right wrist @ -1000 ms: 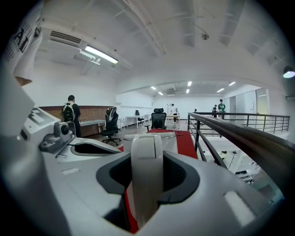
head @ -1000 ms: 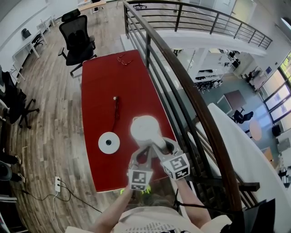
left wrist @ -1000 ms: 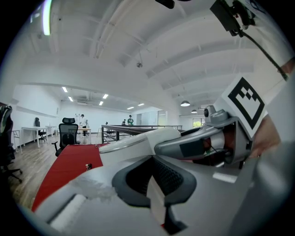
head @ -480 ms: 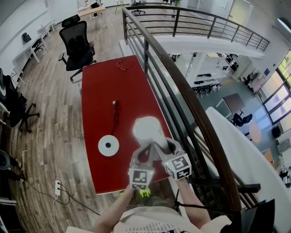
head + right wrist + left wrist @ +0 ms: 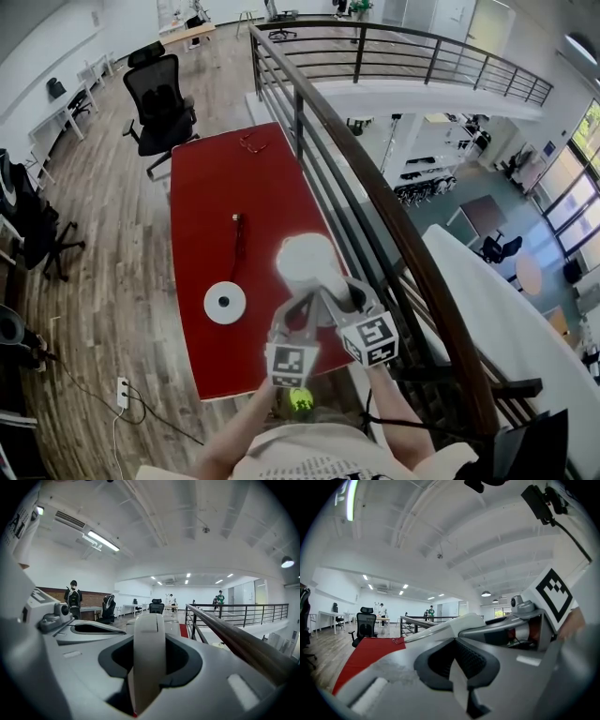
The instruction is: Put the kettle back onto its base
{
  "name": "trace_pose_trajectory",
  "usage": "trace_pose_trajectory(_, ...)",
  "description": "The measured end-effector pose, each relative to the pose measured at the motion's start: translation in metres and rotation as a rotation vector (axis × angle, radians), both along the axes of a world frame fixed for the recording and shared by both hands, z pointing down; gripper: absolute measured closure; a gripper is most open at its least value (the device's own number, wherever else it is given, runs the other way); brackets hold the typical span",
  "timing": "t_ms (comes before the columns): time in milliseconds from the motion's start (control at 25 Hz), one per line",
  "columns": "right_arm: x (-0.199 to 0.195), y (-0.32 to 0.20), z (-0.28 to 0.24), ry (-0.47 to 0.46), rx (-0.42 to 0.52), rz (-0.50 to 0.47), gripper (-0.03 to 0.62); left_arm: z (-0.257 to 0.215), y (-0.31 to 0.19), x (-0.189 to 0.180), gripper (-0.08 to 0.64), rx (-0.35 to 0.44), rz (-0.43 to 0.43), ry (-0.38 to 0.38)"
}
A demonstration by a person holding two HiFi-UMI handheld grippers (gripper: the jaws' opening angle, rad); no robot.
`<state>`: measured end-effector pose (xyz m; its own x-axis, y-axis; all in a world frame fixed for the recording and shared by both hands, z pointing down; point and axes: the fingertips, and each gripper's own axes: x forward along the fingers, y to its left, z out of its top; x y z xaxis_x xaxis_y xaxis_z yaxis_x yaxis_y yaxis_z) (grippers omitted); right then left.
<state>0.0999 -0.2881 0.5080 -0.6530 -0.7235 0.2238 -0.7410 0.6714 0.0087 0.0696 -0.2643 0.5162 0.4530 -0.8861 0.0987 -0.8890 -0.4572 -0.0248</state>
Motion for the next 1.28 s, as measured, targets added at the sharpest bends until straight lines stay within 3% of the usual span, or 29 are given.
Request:
trace_pose_trajectory(560,-0.036,0.003,-0.014,-0.008,0.021,-0.114,0.456,-0.018,-0.001,-0.029,0.554,0.021,-0.104,-0.013)
trace_pose_trajectory(1280,-0.173,0.015,-0.018,-0.039,0.02,-0.388,0.457,-0.023,0.023,-0.173,0.554,0.0,-0.421,-0.027)
